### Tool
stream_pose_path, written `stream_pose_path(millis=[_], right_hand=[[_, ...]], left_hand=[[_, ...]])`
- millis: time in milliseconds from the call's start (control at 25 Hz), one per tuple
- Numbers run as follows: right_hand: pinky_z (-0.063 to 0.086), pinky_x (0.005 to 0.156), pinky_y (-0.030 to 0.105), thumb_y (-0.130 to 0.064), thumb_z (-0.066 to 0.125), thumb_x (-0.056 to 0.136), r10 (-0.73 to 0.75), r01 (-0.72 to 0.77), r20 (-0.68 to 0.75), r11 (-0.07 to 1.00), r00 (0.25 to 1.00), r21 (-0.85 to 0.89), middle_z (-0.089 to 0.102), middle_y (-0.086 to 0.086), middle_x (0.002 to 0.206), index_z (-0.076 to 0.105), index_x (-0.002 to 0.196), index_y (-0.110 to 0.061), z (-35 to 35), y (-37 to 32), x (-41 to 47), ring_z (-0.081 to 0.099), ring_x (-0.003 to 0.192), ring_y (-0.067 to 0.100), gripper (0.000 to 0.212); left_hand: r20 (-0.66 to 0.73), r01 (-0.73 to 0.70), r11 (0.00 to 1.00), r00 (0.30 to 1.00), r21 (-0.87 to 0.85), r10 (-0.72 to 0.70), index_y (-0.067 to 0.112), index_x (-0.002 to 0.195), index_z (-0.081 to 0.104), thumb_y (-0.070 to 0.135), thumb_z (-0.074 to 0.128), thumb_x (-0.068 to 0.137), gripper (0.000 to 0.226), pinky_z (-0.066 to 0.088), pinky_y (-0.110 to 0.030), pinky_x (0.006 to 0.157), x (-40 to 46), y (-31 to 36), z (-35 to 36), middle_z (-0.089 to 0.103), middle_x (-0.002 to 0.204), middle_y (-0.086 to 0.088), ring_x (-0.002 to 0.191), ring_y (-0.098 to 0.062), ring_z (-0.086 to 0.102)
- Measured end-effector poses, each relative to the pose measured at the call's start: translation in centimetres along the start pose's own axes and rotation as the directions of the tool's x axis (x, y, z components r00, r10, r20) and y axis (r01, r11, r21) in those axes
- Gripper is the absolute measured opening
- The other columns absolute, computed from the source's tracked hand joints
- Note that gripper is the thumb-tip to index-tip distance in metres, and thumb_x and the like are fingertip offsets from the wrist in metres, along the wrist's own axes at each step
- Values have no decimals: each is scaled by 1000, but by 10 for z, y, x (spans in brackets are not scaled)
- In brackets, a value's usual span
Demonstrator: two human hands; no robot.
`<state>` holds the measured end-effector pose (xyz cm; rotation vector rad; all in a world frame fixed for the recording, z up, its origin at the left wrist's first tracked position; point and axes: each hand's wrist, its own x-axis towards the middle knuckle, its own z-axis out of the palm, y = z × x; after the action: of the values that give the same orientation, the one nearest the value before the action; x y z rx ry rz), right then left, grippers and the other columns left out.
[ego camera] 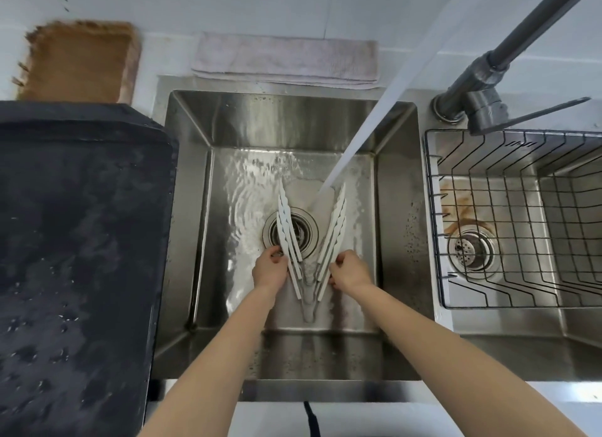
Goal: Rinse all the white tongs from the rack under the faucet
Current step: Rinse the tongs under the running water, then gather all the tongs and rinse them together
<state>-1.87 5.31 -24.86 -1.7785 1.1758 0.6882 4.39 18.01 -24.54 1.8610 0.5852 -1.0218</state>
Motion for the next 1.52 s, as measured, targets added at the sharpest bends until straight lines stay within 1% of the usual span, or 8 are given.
stream_pose_path(millis=[80,160,240,440,640,920,1160,1520], right_hand=[[51,93,41,-16,46,91,-13,13,3,1000,1000,-6,61,20,119,49,118,-3,-6,-4,-3,62,104,35,31],[47,86,29,-16,46,91,-36,37,14,998,999,-48,58,19,125,46,124,-3,-14,-9,-6,59,110,34,36],[42,80,26,-17,46,91,-61,63,23,994,998,-88,56,19,128,45,127,-3,-22,-15,-12,56,112,33,38],[43,100,34,-20,46,93,-173,176,31,970,984,-169,52,17,136,37,138,-5,-49,-31,-28,51,123,33,48],[44,102,37,-17,45,92,-368,361,55,857,928,-367,48,15,141,34,142,-9,-78,-37,-54,48,127,30,52],[47,100,43,-18,45,92,-526,454,-7,741,851,-495,55,16,133,43,134,-6,-109,-43,-87,54,119,31,44],[46,100,41,-18,45,92,-574,491,-39,732,818,-473,55,15,133,41,136,-7,-112,-46,-99,54,120,31,45],[48,96,42,-19,45,92,-463,388,-57,798,884,-461,55,16,132,39,138,-9,-86,-51,-80,54,118,33,48]], left_hand=[[0,-26,999,1000,32,26,9,130,47,12,49,91,40,43,-44,104,-5,5,-3,57,128,-15,117,-29,54],[-2,-60,996,998,63,61,9,129,48,13,48,91,39,42,-44,105,-10,12,-7,56,129,-15,118,-30,53],[10,-107,988,994,116,106,8,130,47,13,47,92,39,42,-42,104,-15,20,-9,56,129,-16,119,-32,53],[73,-259,920,966,294,249,9,133,45,17,47,92,42,41,-36,104,-34,44,-12,53,133,-15,119,-30,52],[159,-396,786,917,475,367,10,135,42,25,46,94,45,35,-32,105,-53,71,-15,48,139,-14,128,-26,45],[207,-553,607,812,570,546,9,137,41,26,46,94,47,33,-31,106,-84,98,-22,46,143,-10,131,-24,43],[204,-570,533,778,626,594,8,137,39,28,46,94,48,35,-33,104,-95,102,-27,46,142,-11,130,-26,44],[249,-474,402,832,784,496,11,142,29,27,43,94,52,37,-39,104,-68,89,-35,40,145,-14,131,-30,41]])
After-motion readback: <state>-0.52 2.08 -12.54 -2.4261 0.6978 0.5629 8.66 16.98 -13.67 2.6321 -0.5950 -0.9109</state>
